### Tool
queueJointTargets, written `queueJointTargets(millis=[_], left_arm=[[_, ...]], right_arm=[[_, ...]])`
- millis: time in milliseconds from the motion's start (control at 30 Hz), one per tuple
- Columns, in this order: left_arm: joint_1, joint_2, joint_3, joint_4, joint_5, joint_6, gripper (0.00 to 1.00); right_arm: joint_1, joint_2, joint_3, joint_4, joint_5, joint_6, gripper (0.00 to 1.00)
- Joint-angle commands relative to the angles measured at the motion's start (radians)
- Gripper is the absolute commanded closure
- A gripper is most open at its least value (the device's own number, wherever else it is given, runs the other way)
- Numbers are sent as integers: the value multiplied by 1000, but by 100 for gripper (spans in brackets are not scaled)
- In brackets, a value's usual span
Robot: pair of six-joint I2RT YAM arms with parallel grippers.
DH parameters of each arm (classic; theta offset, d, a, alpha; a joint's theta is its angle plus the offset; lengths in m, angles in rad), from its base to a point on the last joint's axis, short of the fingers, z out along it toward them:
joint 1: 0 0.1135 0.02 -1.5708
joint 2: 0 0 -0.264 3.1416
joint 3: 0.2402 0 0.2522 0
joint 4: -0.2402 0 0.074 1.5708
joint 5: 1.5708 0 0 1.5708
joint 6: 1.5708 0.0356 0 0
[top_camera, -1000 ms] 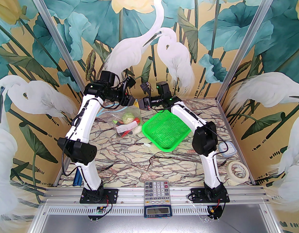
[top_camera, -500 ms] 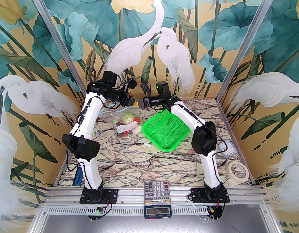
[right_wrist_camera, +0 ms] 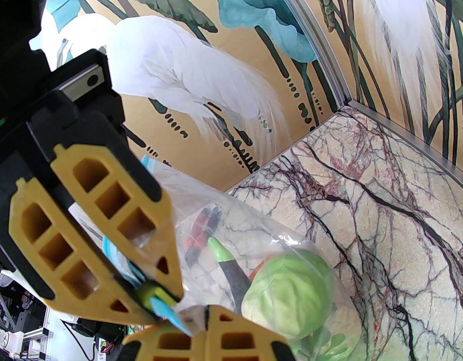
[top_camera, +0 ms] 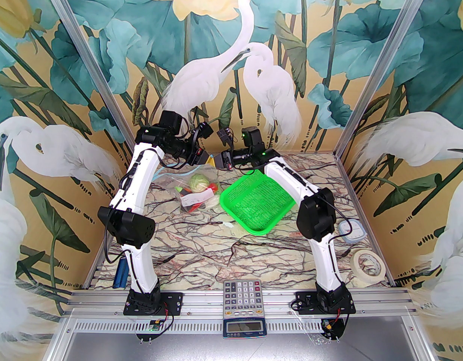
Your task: Place the food in the zip-top bag and seal the zipper
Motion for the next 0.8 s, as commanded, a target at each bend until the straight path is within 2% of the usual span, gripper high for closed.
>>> queueJointTargets(millis=[0, 767], left_arm=[[6, 7, 15, -68, -27, 18, 92], [52, -35, 11, -67, -55, 8, 91]], right_arm=[[-9, -34, -19, 62, 23, 18, 100], [-70, -95, -123, 151, 39, 60, 100]])
